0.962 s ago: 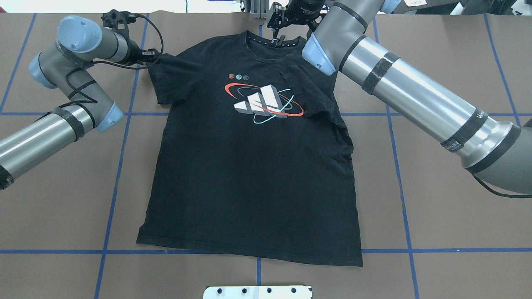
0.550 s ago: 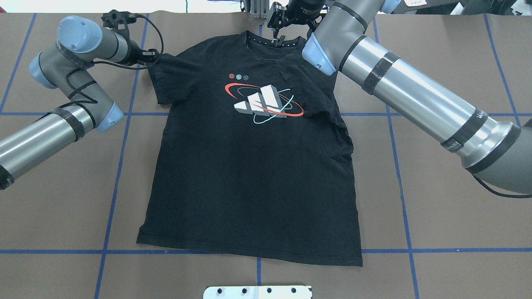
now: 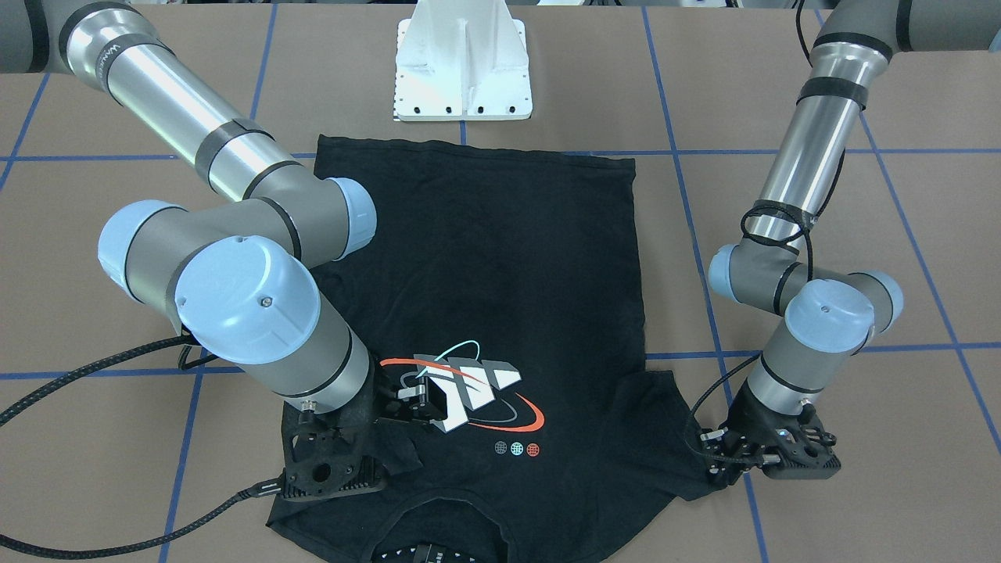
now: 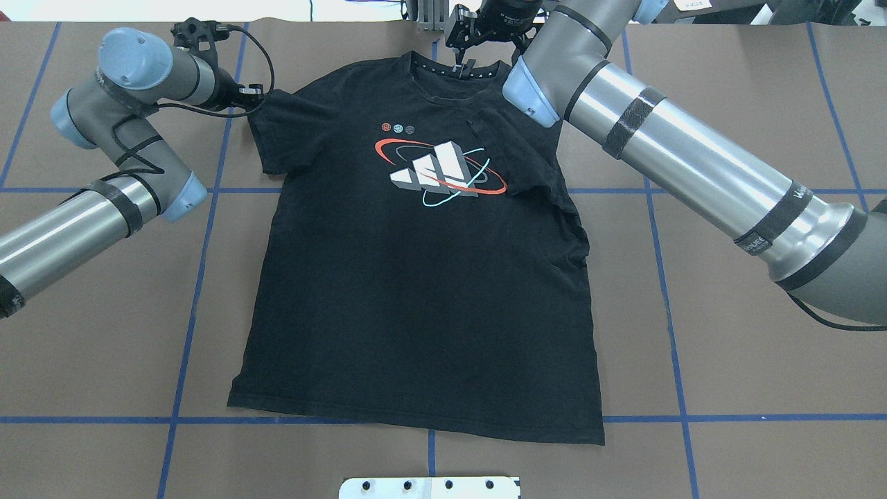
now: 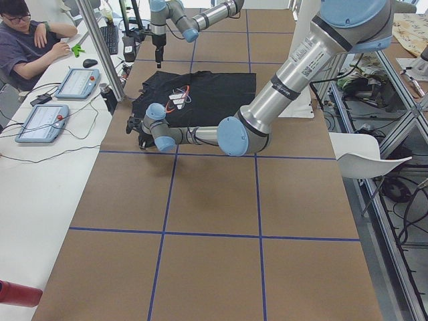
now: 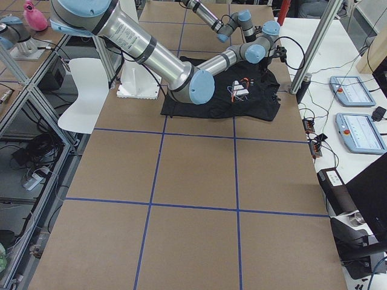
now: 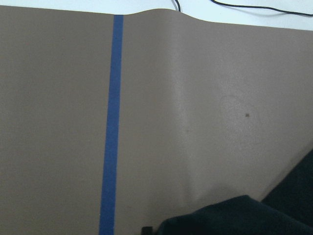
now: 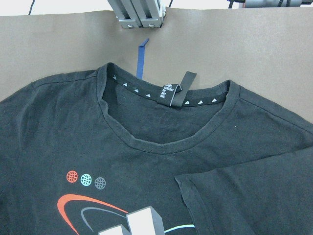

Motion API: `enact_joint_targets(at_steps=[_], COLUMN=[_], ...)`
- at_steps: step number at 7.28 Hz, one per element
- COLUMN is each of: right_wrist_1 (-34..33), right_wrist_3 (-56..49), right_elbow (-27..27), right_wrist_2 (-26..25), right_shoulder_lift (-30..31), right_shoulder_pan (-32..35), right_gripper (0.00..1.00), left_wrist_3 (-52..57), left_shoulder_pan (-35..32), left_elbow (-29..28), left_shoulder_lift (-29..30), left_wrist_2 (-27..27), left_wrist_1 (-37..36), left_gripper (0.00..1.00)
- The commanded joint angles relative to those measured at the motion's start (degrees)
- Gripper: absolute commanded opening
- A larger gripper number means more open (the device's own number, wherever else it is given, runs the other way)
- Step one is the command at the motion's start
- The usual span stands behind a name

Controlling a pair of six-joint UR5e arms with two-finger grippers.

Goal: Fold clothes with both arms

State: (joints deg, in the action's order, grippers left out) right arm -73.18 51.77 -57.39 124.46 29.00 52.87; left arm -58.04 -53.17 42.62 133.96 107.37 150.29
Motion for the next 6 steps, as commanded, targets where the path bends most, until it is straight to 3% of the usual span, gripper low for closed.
enact_joint_targets(at_steps=[1, 3, 6], right_wrist_1=[0.0, 0.0, -0.1], right_wrist_3=[0.0, -0.6, -5.0], right_elbow=[-0.1, -0.6, -7.2], right_wrist_2=[0.0, 0.8, 5.0], right_shoulder_lift=[0.0, 0.3, 9.9], right_shoulder_pan=[0.2, 1.7, 6.5], right_gripper=[0.99, 0.99, 0.99], left_wrist_3=[0.0, -1.6, -6.0], left_shoulder_pan=[0.0, -0.4, -0.5], left_elbow=[0.1, 0.7, 9.1], left_shoulder_lift=[0.1, 0.5, 1.6], left_wrist_2=[0.0, 0.1, 0.8], left_wrist_1=[0.0, -0.1, -6.7], left_gripper=[0.00, 0.00, 0.00])
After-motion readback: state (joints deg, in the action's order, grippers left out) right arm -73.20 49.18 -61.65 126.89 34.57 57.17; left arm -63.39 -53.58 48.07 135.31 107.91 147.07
